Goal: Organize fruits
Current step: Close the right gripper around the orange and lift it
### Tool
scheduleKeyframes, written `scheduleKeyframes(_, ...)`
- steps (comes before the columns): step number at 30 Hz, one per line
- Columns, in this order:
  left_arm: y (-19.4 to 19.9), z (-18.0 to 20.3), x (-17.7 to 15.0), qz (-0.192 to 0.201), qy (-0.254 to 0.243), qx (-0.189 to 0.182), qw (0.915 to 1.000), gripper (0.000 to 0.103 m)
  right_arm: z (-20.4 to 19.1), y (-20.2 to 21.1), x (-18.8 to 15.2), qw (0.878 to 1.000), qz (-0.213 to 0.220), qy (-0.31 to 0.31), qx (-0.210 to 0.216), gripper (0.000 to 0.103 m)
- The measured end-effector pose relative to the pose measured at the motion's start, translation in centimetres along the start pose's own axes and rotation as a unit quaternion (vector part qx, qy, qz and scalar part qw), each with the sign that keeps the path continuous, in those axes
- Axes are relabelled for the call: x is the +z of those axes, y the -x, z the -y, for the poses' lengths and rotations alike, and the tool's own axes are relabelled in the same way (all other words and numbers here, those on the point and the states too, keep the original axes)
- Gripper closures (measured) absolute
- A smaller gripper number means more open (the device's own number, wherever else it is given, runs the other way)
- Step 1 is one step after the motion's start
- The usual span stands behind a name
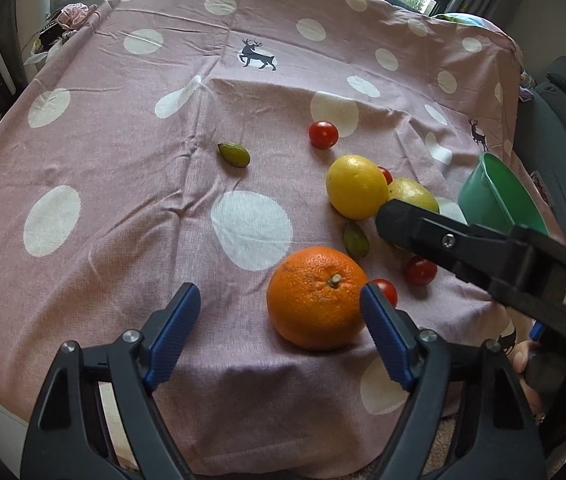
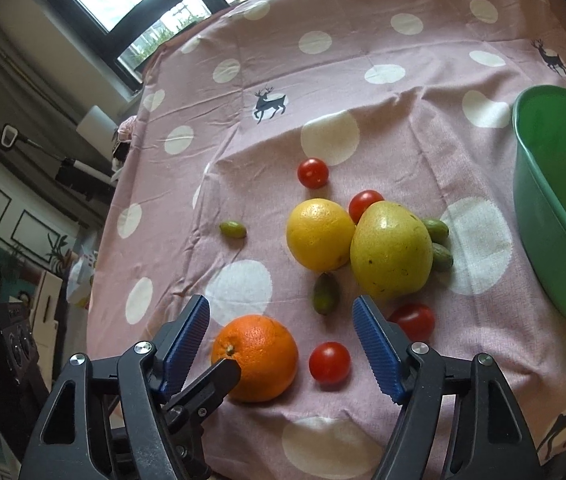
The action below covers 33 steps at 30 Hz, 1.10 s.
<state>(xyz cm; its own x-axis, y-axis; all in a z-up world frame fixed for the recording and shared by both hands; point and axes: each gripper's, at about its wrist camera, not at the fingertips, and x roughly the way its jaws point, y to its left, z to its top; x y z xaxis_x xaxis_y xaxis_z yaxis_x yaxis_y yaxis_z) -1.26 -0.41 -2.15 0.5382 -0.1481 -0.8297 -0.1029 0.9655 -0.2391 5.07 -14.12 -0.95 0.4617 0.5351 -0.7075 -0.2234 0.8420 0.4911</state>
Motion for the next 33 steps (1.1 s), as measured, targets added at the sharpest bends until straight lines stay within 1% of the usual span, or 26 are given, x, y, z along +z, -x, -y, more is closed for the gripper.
scheduleKeyframes(3, 0.0, 0.1, -0.2, -0.003, -0.001, -0.008, 1.0000, 0.023, -0.1, -0.4, 0.0, 1.000, -0.010, -0.001, 0.009, 0.029)
scheduleKeyframes(6, -0.1, 0.3, -0.4, -0.005, -0.004, -0.024, 0.9997, 0.024, -0.4, -1.1, -0.2, 1.000, -0.025, 0.005, 0.017, 0.038)
scheduleKeyframes(7, -0.2, 0.4, -0.4, -0.008, -0.005, -0.029, 0.9995, 0.024, -0.5, -1.5, -0.3, 0.999, -0.033, 0.004, 0.022, 0.039)
scheduleKeyframes(11, -0.9, 0.4, -0.6, -0.022, 0.003, -0.050, 0.9985, 0.028, -0.5, -2.6, -0.7, 0.997, -0.065, -0.001, 0.044, 0.040)
scheduleKeyframes(16, -1.4, 0.5, -0.9, -0.031, 0.013, -0.080, 0.9962, 0.031, -0.6, -3.2, -1.0, 0.996, -0.078, -0.002, 0.044, 0.040)
scheduleKeyframes(19, -1.6, 0.6, -0.9, -0.031, 0.014, -0.073, 0.9967, 0.035, -0.4, -3.6, -1.1, 0.996, -0.084, -0.006, 0.041, 0.040)
scheduleKeyframes(21, -2.0, 0.6, -0.9, -0.039, 0.014, -0.069, 0.9967, 0.036, -0.4, -3.9, -1.1, 0.995, -0.089, -0.008, 0.043, 0.040)
scheduleKeyframes(25, -2.3, 0.5, -0.8, -0.039, 0.015, -0.072, 0.9965, 0.039, -0.6, -4.2, -1.1, 0.995, -0.090, -0.002, 0.040, 0.040)
scheduleKeyframes(33, -2.4, 0.4, -0.7, -0.036, 0.016, -0.076, 0.9963, 0.039, -0.6, -4.6, -1.0, 0.994, -0.094, 0.005, 0.045, 0.040)
